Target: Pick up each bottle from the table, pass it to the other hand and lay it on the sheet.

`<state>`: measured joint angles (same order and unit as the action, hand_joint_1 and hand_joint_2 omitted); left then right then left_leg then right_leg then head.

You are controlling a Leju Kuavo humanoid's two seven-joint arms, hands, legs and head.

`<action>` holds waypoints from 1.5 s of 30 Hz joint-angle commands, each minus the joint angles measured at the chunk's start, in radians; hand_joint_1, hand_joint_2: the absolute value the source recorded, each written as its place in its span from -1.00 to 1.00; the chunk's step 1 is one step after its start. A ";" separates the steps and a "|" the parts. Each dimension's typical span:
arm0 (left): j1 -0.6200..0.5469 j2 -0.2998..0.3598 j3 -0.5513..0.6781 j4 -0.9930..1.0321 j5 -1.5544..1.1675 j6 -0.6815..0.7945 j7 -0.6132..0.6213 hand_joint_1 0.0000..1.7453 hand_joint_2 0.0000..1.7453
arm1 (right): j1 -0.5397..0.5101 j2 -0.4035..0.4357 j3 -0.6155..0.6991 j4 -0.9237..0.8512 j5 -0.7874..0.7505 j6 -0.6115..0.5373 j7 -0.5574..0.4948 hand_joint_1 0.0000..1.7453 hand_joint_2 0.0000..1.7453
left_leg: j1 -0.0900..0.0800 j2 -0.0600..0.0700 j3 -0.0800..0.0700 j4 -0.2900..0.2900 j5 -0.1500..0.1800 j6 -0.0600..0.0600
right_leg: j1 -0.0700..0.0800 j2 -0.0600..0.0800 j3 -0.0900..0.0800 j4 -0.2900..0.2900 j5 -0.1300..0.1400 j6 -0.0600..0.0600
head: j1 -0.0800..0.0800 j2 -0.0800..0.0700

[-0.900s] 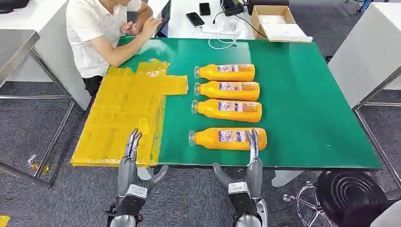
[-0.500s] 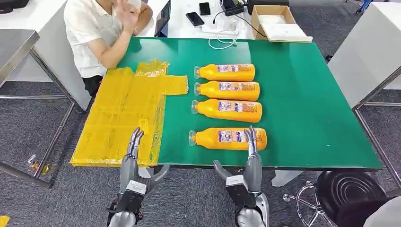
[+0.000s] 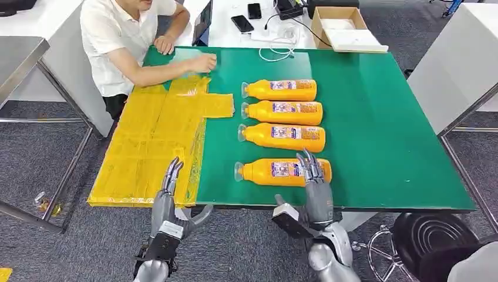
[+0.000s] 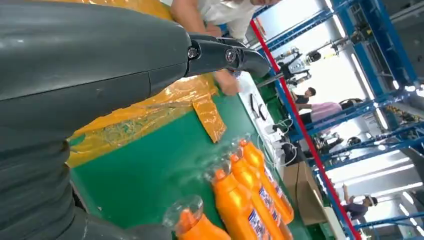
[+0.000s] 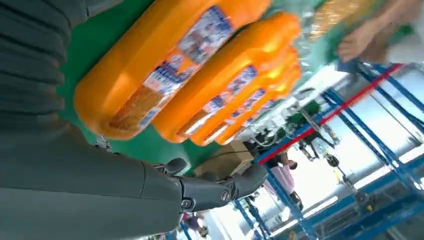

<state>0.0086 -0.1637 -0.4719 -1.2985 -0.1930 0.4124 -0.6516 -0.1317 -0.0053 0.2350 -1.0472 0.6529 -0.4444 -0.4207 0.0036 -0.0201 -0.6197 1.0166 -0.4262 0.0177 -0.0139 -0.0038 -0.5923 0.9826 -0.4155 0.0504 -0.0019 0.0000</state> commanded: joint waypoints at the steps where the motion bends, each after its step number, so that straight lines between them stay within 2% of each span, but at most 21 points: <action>1: -0.054 -0.002 0.022 0.061 -0.016 -0.027 0.015 -1.00 1.00 | -0.152 -0.081 0.013 0.218 0.105 0.033 0.088 -1.00 1.00 | 0.000 0.002 0.003 -0.001 -0.001 0.000 | 0.000 0.001 0.003 -0.001 0.000 -0.001 | 0.000 0.000; 4: -0.057 -0.003 0.020 0.058 -0.021 -0.037 0.021 -1.00 1.00 | -0.203 -0.105 0.033 0.267 0.175 0.065 0.156 -1.00 1.00 | 0.000 0.002 0.003 -0.001 -0.001 0.000 | 0.000 0.001 0.002 -0.001 0.000 -0.001 | 0.000 0.000; 7: -0.058 -0.002 0.023 0.056 -0.023 -0.041 0.024 -1.00 1.00 | -0.224 -0.114 0.042 0.288 0.205 0.073 0.180 -1.00 1.00 | 0.000 0.003 0.003 -0.001 -0.001 -0.001 | 0.000 0.002 0.002 -0.001 0.000 -0.001 | 0.000 0.000; 10: -0.056 0.001 0.027 0.045 -0.031 -0.043 0.033 -1.00 1.00 | -0.267 -0.130 0.093 0.346 0.301 0.116 0.291 -1.00 1.00 | 0.000 0.002 0.003 -0.001 -0.001 -0.001 | 0.000 0.002 0.002 -0.001 0.000 -0.001 | 0.001 0.000; 17: -0.041 0.002 0.034 0.016 -0.054 -0.055 0.055 -1.00 1.00 | -0.326 -0.129 0.146 0.381 0.452 0.116 0.414 -1.00 1.00 | 0.000 0.003 0.002 0.000 -0.001 -0.001 | 0.000 0.003 0.001 0.000 0.000 -0.001 | 0.000 0.000; 21: -0.039 0.004 0.033 0.009 -0.063 -0.060 0.061 -1.00 1.00 | -0.360 -0.123 0.167 0.402 0.483 0.176 0.446 -1.00 1.00 | 0.000 0.004 0.003 0.000 -0.002 -0.001 | 0.000 0.003 0.002 0.001 -0.001 -0.002 | 0.000 0.000; 26: -0.057 0.003 0.034 0.034 -0.067 -0.066 0.066 -1.00 1.00 | -0.418 -0.110 0.193 0.514 0.474 0.315 0.457 -1.00 1.00 | 0.000 0.005 0.005 0.000 -0.002 -0.001 | 0.000 0.004 0.004 0.000 -0.001 -0.002 | 0.000 0.000; 30: -0.059 0.002 0.034 0.036 -0.068 -0.066 0.066 -1.00 1.00 | -0.421 -0.109 0.198 0.524 0.477 0.318 0.457 -1.00 1.00 | 0.000 0.004 0.005 -0.001 -0.001 -0.001 | 0.000 0.003 0.004 0.000 -0.001 -0.002 | 0.000 0.000; 35: -0.083 0.000 0.028 0.071 -0.070 -0.066 0.062 -1.00 1.00 | -0.457 -0.107 0.210 0.601 0.435 0.429 0.430 -1.00 1.00 | 0.000 0.002 0.004 -0.001 0.000 0.000 | 0.000 0.001 0.003 -0.001 0.000 -0.001 | 0.000 0.000; 36: -0.085 0.000 0.028 0.075 -0.069 -0.065 0.060 -1.00 1.00 | -0.459 -0.107 0.207 0.606 0.423 0.439 0.420 -0.82 1.00 | 0.000 0.003 0.005 -0.001 -0.001 -0.001 | 0.000 0.001 0.005 -0.001 0.000 -0.002 | 0.000 0.000; 37: -0.086 0.000 0.025 0.077 -0.070 -0.063 0.058 -1.00 1.00 | -0.460 -0.111 0.207 0.613 0.415 0.451 0.412 0.50 1.00 | 0.000 0.002 0.005 -0.001 0.000 -0.001 | 0.000 0.001 0.005 -0.001 0.000 -0.001 | 0.000 0.000; 45: -0.086 0.000 0.025 0.077 -0.070 -0.062 0.057 -1.00 1.00 | -0.459 -0.112 0.207 0.614 0.413 0.452 0.411 0.50 1.00 | 0.000 0.000 0.006 -0.001 0.000 0.000 | 0.000 0.000 0.006 -0.001 0.000 -0.001 | 0.000 0.000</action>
<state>-0.0379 -0.1743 -0.4490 -1.2913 -0.2644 0.3490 -0.5966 -0.5717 -0.1286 0.4085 -0.5463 1.0697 -0.0103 -0.0084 0.0037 -0.0197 -0.6154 1.0169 -0.4257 0.0182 -0.0138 -0.0033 -0.5880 0.9825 -0.4150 0.0507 -0.0019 0.0000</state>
